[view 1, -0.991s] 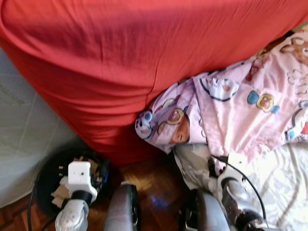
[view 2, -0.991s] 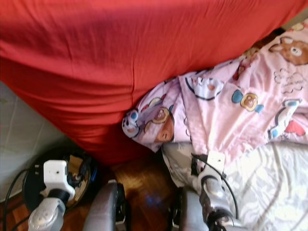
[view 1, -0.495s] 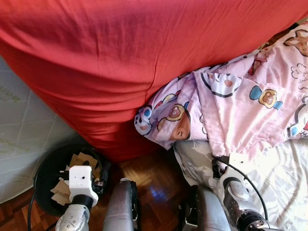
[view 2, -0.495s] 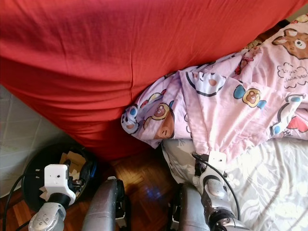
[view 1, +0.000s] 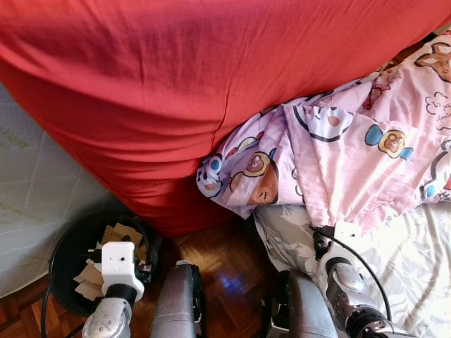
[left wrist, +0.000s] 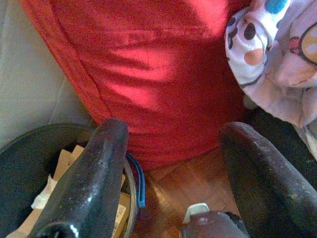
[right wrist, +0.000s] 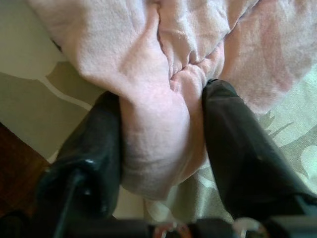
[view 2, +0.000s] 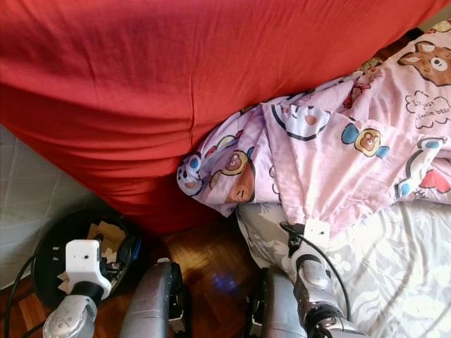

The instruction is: Clean up the room

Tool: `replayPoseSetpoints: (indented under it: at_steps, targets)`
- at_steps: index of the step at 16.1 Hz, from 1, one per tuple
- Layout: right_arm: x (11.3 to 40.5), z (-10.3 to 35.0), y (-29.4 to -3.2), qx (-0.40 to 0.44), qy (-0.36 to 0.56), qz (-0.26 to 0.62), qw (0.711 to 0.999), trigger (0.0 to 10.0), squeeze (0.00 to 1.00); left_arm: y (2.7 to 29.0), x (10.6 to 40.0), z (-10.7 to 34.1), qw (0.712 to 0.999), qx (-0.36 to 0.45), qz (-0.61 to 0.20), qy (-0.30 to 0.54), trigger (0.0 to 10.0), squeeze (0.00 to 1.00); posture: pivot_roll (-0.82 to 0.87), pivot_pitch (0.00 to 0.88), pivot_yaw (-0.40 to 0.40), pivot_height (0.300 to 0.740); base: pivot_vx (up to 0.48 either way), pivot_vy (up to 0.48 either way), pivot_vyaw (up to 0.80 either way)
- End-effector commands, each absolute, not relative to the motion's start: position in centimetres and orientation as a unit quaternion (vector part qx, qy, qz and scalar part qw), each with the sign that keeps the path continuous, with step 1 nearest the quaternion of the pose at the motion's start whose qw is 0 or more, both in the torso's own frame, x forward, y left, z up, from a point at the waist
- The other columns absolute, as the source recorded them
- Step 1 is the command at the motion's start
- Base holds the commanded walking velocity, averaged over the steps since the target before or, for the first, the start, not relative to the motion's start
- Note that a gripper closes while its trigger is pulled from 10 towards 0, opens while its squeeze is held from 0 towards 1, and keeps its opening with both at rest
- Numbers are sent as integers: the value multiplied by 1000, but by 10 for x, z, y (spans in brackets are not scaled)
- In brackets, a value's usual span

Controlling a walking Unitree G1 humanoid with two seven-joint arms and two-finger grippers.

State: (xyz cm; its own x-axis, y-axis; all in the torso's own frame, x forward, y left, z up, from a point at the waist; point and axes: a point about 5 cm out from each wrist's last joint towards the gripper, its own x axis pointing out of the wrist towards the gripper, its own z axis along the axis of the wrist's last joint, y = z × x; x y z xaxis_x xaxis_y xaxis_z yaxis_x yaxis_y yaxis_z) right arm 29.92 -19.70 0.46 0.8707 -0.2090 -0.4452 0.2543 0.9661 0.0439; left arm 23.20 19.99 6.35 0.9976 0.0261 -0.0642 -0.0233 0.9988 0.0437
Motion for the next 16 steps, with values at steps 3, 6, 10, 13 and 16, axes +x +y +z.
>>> replayPoseSetpoints:
  at_steps: [3, 6, 10, 13, 16]
  targets:
    - [288, -6, -204, 49, 248, -127, 959, 0, 0, 204, 229, 48, 998, 21, 27, 62, 10000, 0, 191, 336, 11, 633, 0, 0, 0]
    - [280, -11, -215, 46, 257, -142, 955, 0, 0, 205, 234, 42, 997, 17, 33, 69, 10000, 0, 163, 298, 4, 633, 0, 0, 0]
    - [270, -16, -228, 48, 264, -164, 949, 0, 0, 212, 236, 25, 994, 16, 52, 97, 10000, 0, 141, 242, -10, 633, 0, 0, 0]
    - [258, -24, -235, 54, 276, -176, 943, 0, 0, 220, 235, 3, 987, 9, 75, 141, 10000, 0, 115, 171, -18, 633, 0, 0, 0]
    - [248, -30, -239, 53, 281, -165, 944, 0, 0, 224, 232, -22, 974, -4, 95, 204, 10000, 0, 87, 88, -41, 633, 0, 0, 0]
